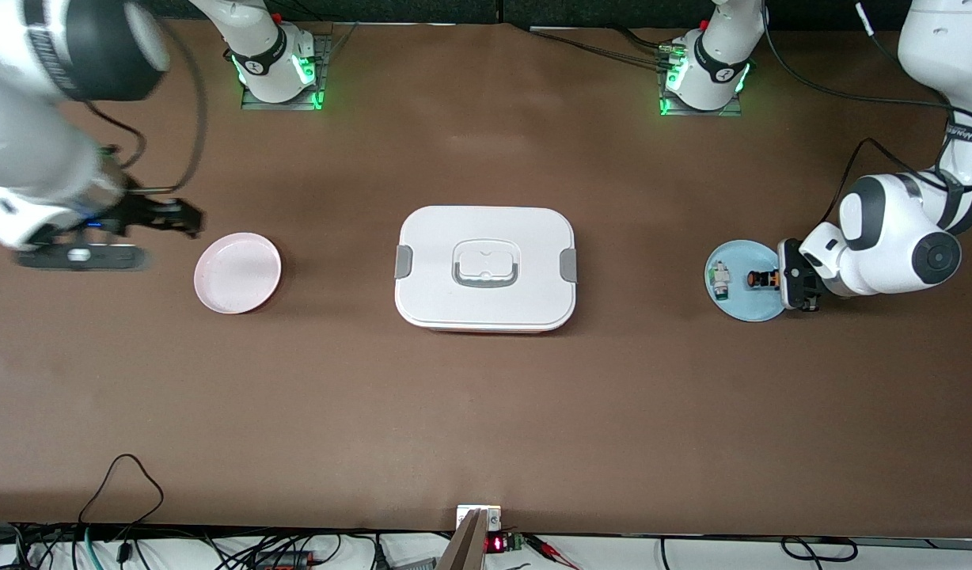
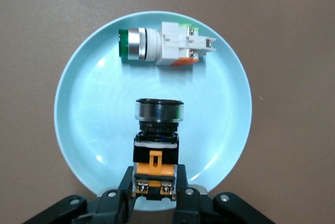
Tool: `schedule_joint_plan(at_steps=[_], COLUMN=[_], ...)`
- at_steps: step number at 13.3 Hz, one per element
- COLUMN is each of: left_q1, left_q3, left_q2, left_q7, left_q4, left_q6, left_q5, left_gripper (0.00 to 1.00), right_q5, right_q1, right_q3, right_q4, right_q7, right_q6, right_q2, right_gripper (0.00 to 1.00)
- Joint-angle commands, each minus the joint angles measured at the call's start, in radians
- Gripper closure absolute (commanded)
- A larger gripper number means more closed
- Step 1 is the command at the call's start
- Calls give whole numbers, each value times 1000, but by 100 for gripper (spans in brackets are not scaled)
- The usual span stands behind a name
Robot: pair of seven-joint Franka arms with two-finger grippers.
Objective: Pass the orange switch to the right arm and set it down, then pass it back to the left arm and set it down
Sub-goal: 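Lower the switch onto the blue plate and open the left gripper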
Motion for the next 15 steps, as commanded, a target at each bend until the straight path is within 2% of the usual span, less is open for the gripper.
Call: schedule_joint_plan(at_steps=[1,3,5,7,8,9,10,13,15], left_q1=[8,3,1,1,1,1,1,1,1], left_q3=[-10,-10,-10,-10,-10,-10,-10,-10,-13], left_q2=[-5,-5,5,11,12,14,15,5,-15], left_q7=[-11,-21,-37,-40,-41,-41,-43,-43,-84], left_q4=[-26,-60,-64,-64,-64,-63,-63,-48,12], left_q6=[26,80,81,83,83,83,81,61,-41], left_q5=[18,18,18,18,18,18,18,18,14], left_gripper=[97,97,97,96,80,51,1,0,0], right_q5=[-1,11,138,157,154,155,157,154,154], right_q1=[-6,-16,-55,-76,-85,-85,-75,-24,87], right_q3=[-113,-128,-140,-150,-150,-163,-197,-225,-327], right_q4=[28,28,25,25,19,10,-15,-114,-136], right_q7=[-10,-11,-32,-83,-129,-155,-161,-175,-196], right_q6=[22,9,25,38,58,55,58,84,102], right_q2=[9,12,-12,-14,-15,-20,-37,-110,-120], right_gripper=[0,0,0,0,0,0,0,0,0])
